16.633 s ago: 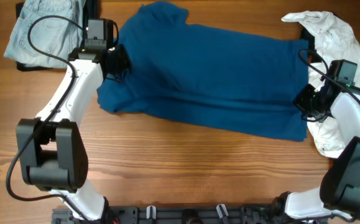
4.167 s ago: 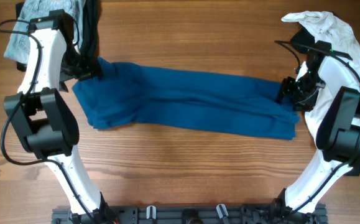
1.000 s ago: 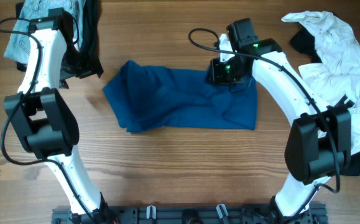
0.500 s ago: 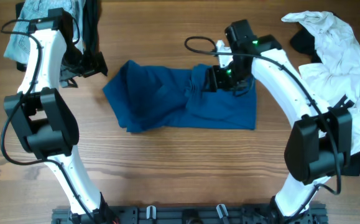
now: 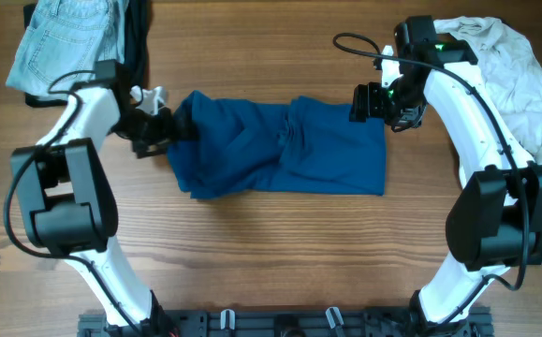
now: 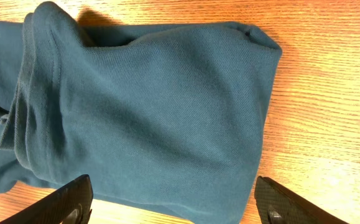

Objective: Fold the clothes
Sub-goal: 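Fold the right end leftward over the strip with the right gripper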

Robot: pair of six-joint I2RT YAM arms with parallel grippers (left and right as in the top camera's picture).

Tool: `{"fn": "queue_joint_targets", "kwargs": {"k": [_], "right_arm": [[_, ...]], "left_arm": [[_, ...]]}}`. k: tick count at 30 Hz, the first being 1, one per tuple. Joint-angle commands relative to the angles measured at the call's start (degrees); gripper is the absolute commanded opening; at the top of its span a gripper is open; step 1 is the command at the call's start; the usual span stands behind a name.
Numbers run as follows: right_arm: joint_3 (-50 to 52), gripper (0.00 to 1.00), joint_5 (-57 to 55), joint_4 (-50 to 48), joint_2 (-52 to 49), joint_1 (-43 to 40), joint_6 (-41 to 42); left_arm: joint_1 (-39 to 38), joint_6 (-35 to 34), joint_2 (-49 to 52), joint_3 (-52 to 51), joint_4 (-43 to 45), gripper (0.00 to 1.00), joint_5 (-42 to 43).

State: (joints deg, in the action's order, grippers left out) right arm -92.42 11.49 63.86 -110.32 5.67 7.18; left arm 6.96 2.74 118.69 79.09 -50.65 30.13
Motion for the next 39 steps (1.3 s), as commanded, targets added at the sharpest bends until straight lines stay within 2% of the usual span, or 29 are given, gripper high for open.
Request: {"fn": "queue_joint_targets", "kwargs": {"k": [1, 7, 8, 9, 10, 11, 12, 14, 15, 17, 19, 20, 24, 27, 31, 35, 39], "right_arm": [[-1.38, 0.85, -0.59, -0.37, 0.31, -0.17, -1.01], [-1.38, 0.86, -0.59, -0.37, 0.31, -0.17, -1.01], [-1.38, 0.86, -0.59, -0.37, 0.31, -0.2, -1.01], [-1.38, 0.86, -0.57, -0.35, 0.31, -0.17, -1.01], [-1.38, 0.86, -0.57, -0.31, 0.28, -0.17, -0.92], [-1.38, 0.86, -0.55, -0.24, 0.28, -0.17, -0.5], [-1.38, 0.85, -0.57, -0.22, 0.28, -0.17, 0.83], [-1.27, 0.77, -0.09, -0.17, 0.28, 0.0, 2.01], [-0.94, 0.68, 0.5, -0.2, 0.28, 0.0, 2.54], [-0.57, 0.44, 0.9, -0.07, 0.07, 0.09, 4.42], [0.76, 0.1, 2.97, -0.68, 0.07, 0.5, 4.87], [1.92, 0.04, 4.31, -1.4, 0.07, 1.07, 4.92], [7.8, 0.04, 9.84, -8.24, 0.02, 4.61, 5.81], [14.27, 0.04, 11.72, -18.03, -0.07, 8.59, 10.54], [19.65, 0.04, 11.32, -26.58, -0.13, 10.01, 15.98], [23.08, 0.04, 10.62, -32.04, -1.62, 10.01, 18.69], [23.43, 0.04, 12.2, -35.54, -7.02, 10.01, 21.53]], "left_arm": [[-5.95, 0.81, 6.8, -8.48, 4.13, 1.0, 7.56], [-11.52, -6.73, 6.8, -8.85, 9.77, 0.99, 7.5], [-12.15, -8.0, 6.78, -8.85, 10.78, 0.91, 7.02], [-12.37, -7.98, 6.78, -8.85, 10.86, 0.79, 6.47], [-12.2, -8.0, 6.78, -8.85, 10.8, 0.53, 6.01], [-11.34, -8.22, 6.75, -8.85, 10.51, 0.11, 5.29], [-9.88, -9.73, 6.47, -8.83, 10.08, 0.04, 3.89], [-6.86, -10.1, 5.35, -8.35, 8.39, 0.04, 1.81], [-4.17, -10.08, 3.54, -7.52, 6.58, 0.04, -0.59], [-1.11, -10.08, 0.2, -6.12, 4.09, 0.04, -3.76], [0.59, -10.08, -3.8, -5.16, 2.32, 0.04, -6.12], [0.72, -10.05, -6.21, -5.07, 1.84, 0.04, -7.06], [-1.7, -10.08, -11.63, -5.07, 0.17, 0.04, -10.97], [-4.81, -10.1, -14.14, -4.81, -0.2, 0.04, -12.92], [-7.28, -10.12, -17.27, -1.9, -1.81, 0.04, -12.92], [-9.97, -10.8, -21.49, 1.33, -2.97, 0.04, -12.85], [-16.48, -12.66, -24.59, 1.62, -1.07, 0.04, -12.85]]}}
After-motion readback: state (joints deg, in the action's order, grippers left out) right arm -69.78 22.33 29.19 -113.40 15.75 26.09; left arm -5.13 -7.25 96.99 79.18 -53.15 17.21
